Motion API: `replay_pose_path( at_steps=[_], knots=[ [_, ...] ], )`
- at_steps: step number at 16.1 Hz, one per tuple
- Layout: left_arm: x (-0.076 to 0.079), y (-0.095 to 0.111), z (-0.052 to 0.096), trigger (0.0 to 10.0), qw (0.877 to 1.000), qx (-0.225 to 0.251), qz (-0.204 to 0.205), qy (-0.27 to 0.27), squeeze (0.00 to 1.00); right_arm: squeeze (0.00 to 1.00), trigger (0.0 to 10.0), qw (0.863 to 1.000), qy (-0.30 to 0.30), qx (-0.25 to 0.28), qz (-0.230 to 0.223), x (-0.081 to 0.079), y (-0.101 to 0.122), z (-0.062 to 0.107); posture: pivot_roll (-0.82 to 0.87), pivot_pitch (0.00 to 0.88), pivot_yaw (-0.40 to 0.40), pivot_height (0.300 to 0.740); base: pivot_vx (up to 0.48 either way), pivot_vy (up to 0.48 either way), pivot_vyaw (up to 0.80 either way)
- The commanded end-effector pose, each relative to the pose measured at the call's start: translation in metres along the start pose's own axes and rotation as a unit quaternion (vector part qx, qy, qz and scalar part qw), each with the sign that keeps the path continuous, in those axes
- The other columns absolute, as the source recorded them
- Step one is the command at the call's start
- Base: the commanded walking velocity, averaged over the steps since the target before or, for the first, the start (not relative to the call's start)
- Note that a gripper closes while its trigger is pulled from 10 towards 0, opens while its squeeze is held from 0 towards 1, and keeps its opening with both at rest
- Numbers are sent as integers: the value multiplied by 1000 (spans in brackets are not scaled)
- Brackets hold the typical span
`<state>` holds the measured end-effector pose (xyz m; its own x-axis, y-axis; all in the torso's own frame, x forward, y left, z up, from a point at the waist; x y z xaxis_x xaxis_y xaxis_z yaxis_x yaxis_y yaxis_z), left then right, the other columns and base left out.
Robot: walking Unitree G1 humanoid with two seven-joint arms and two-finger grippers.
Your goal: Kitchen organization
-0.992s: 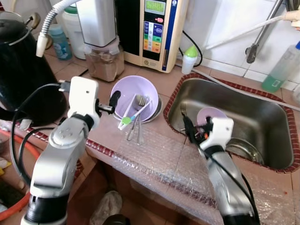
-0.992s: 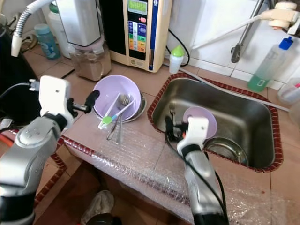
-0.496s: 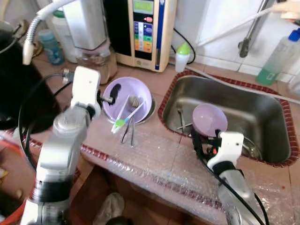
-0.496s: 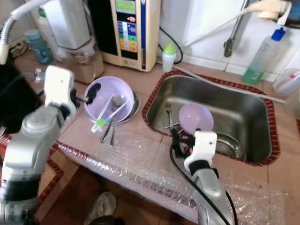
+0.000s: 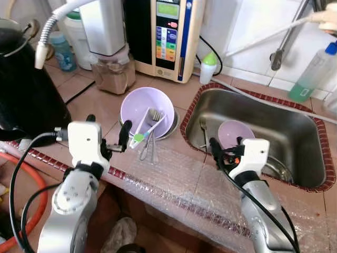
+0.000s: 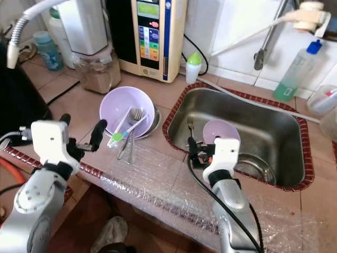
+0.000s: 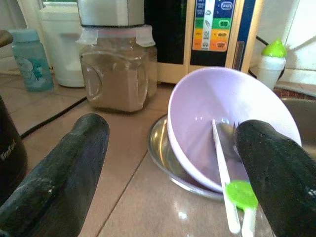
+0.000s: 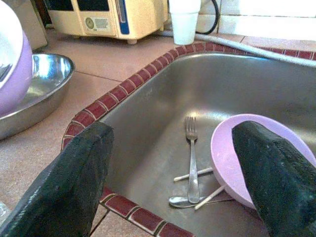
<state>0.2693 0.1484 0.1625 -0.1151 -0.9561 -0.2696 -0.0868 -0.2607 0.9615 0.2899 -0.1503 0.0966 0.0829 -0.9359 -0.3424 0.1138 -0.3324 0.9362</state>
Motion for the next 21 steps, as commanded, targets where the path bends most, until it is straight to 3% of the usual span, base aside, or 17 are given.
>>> replay_pose_path(
  at_steps=[1,3,5,7,15,20,21],
  knots=[
    [4,7,2,10000,1000,18,-2,-10,0,0,10000,1000,-7,0,1,2,0,-2,45,0,-18,740,0,0,0],
    [12,2,5,10000,999,19,2,-29,0,0,10000,1000,0,2,4,-3,0,-6,47,0,-23,740,0,0,0],
    [28,-7,2,10000,998,16,13,-65,0,0,10000,1000,11,11,3,-9,5,-14,36,0,-25,740,0,0,0],
    [33,-13,-4,10000,997,11,27,-69,0,0,10000,1000,13,12,7,-8,6,-16,31,0,-27,740,0,0,0],
    [46,-40,-25,10000,990,-25,98,-96,0,0,10000,1000,19,20,14,-8,13,-19,-16,0,-34,740,0,0,0],
    [47,-44,-28,9725,990,-30,94,-96,0,0,10000,1000,16,20,13,-8,13,-19,-21,0,-28,740,0,0,0],
    [46,-44,-29,3882,991,-29,94,-92,0,0,10000,1000,17,21,13,-8,13,-19,-21,0,-28,740,0,0,0]
  ],
)
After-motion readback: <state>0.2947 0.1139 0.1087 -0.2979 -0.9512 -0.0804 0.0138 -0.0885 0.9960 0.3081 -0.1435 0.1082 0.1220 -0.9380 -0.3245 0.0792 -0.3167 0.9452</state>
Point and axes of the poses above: a point about 5 cm out from each wrist's last joint towards the gripper, its own z axis pointing back from the gripper into the wrist, its own y axis along the axis of the wrist's last joint, x = y × z, the point moved 4 cm from there along -z, pointing out of the wrist towards the gripper, and after that the axes turned 14 degrees about -z, right-handed, at the moved point
